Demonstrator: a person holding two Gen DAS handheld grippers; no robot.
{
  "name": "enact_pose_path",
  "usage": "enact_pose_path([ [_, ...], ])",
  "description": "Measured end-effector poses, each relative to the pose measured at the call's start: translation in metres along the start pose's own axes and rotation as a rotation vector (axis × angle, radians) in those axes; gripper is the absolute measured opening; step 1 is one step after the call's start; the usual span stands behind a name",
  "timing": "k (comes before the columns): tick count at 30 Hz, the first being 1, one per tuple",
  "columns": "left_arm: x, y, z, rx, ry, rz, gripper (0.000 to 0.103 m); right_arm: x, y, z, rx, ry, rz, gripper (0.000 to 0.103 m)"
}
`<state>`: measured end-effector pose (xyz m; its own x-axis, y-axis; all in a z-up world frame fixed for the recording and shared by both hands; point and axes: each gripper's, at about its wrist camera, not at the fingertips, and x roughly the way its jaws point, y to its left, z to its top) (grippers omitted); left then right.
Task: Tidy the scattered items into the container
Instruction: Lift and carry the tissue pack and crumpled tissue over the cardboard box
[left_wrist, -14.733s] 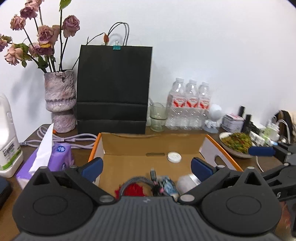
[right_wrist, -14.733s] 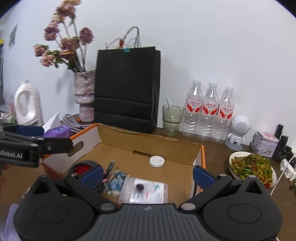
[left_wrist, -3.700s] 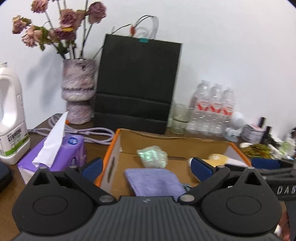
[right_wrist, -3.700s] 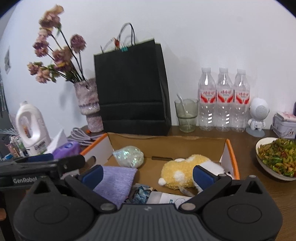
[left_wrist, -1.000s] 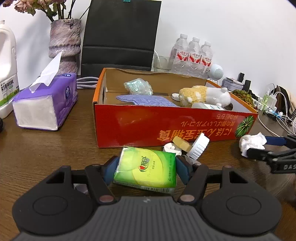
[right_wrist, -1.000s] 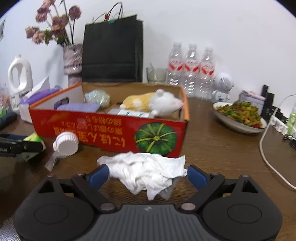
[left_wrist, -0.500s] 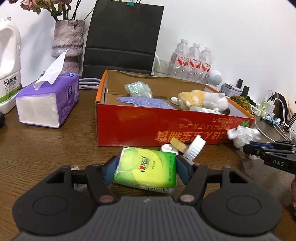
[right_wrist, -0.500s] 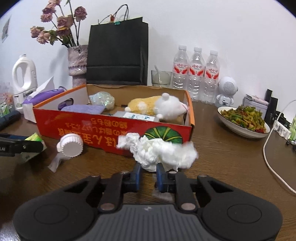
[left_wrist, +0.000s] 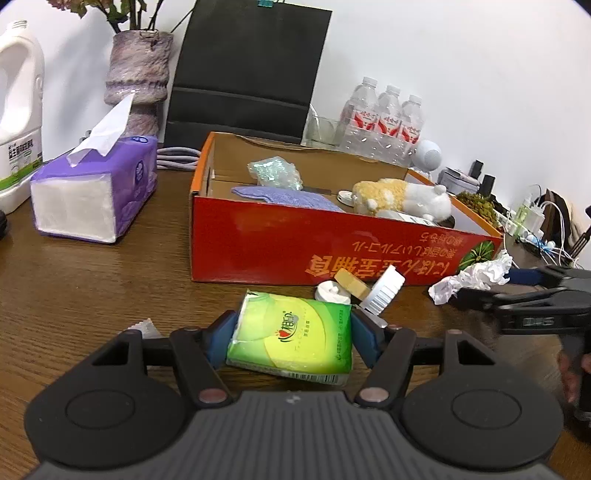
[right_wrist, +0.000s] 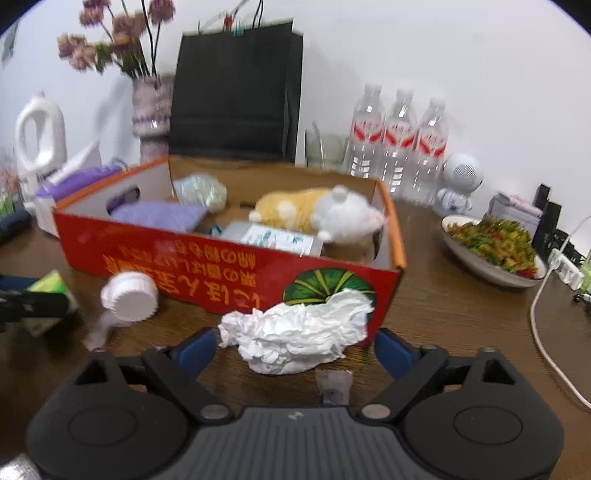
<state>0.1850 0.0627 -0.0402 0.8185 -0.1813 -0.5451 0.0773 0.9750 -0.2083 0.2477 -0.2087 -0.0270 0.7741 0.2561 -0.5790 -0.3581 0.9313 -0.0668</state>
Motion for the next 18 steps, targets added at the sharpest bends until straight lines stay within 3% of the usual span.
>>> enact_pose_path([
  [2,0.000,0.002,0.000,-0.013,0.001,-0.001,0.067,0.005,0.001,-0.002,0.013,0.020,0.010,0.036],
  [7,-0.004,0.002,-0.001,-0.015,-0.019,0.000,0.067,-0.018,0.001,-0.010,0.023,-0.046,0.017,0.032],
  [12,-0.023,-0.005,0.001,-0.023,-0.099,0.001,0.067,-0.057,-0.003,-0.004,0.064,-0.163,0.047,0.031],
  [15,-0.039,-0.010,0.025,-0.060,-0.179,-0.051,0.067,-0.071,-0.004,0.019,0.053,-0.236,0.062,0.031],
  [18,-0.044,-0.022,0.064,-0.031,-0.283,-0.033,0.067,-0.068,0.000,0.056,0.036,-0.300,0.081,0.032],
])
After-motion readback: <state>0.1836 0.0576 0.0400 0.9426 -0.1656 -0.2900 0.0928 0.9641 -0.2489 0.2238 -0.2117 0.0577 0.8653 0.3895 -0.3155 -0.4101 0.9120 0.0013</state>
